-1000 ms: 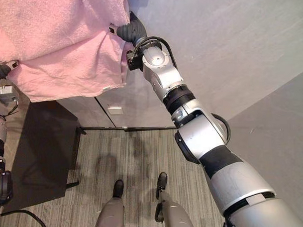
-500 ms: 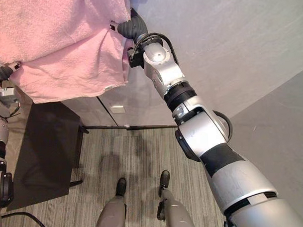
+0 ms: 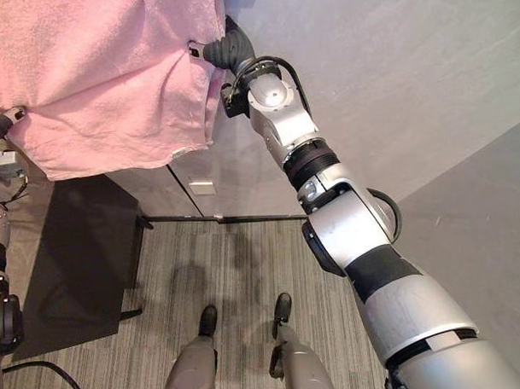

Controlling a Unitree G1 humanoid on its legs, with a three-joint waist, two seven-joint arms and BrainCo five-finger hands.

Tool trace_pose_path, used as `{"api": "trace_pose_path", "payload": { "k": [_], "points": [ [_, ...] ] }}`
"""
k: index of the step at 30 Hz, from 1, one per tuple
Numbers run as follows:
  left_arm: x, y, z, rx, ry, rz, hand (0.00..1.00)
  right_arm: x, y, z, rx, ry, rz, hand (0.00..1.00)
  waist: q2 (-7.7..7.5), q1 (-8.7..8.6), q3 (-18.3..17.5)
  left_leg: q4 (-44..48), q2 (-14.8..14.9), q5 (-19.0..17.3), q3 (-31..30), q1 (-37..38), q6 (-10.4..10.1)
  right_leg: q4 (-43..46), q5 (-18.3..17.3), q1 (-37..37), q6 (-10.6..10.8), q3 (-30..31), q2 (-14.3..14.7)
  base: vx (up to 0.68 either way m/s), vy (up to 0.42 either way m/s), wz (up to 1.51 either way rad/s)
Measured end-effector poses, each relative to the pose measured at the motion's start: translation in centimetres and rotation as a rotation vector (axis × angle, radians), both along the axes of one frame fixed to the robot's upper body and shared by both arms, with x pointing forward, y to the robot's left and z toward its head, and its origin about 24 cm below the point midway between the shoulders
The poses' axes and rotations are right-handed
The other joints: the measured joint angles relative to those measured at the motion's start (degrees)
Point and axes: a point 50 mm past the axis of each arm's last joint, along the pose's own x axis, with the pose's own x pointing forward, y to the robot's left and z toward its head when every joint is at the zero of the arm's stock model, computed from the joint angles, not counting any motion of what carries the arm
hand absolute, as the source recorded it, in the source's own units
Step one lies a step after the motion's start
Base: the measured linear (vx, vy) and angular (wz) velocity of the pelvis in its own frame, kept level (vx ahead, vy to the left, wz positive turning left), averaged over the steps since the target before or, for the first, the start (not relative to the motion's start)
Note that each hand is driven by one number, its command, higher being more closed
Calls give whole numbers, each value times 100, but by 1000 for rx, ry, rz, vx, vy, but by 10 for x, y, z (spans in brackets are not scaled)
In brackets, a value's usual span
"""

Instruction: Organize washtable

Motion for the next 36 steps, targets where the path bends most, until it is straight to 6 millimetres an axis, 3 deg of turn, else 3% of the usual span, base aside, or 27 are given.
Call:
{"api": "trace_pose_path", "payload": {
  "k": [4,9,17,21,26,29,33,36],
  "points": [
    [-16,31,-28,-145,64,150,0,4,-15,-5,-5,8,-39,0,8,9,-6,25,-4,-4,0,39,6,-1,-2,50,1,1,-5,0,0,0],
    [-30,44,-52,-164,152,210,0,11,-45,-7,-14,13,-117,0,9,142,-8,42,-6,-17,0,32,22,-20,-21,48,-23,64,-35,0,0,2],
    [-35,48,-53,-148,170,210,0,16,-77,-26,-14,62,-190,0,2,145,-35,60,-15,0,18,49,5,-1,22,44,15,104,-32,0,0,-2],
    [-34,48,-55,-146,186,202,0,20,-106,-50,-35,147,-269,0,3,153,-179,69,-20,2,34,67,3,0,43,48,-8,136,-13,9,15,-3],
    [-34,48,-54,-148,185,201,0,20,-133,-54,-57,173,-350,0,18,122,-253,71,-33,-12,155,178,24,1,89,96,-50,249,-6,13,69,-12],
    [-33,48,-52,-150,178,202,0,20,-160,-59,15,215,-445,0,39,60,-269,63,-35,-29,155,340,48,1,85,259,-51,255,-10,-11,82,-1],
    [-31,44,-43,-162,121,191,0,15,-187,-47,201,188,-555,0,125,2,-397,50,-63,-74,150,418,121,-2,-28,344,-29,241,-67,-33,85,3],
    [-30,32,-10,-125,-30,158,0,-4,-207,-26,278,20,-621,0,172,-7,-557,26,-66,-82,137,419,132,-24,-49,346,-26,219,-77,-12,67,4]
  ]
}}
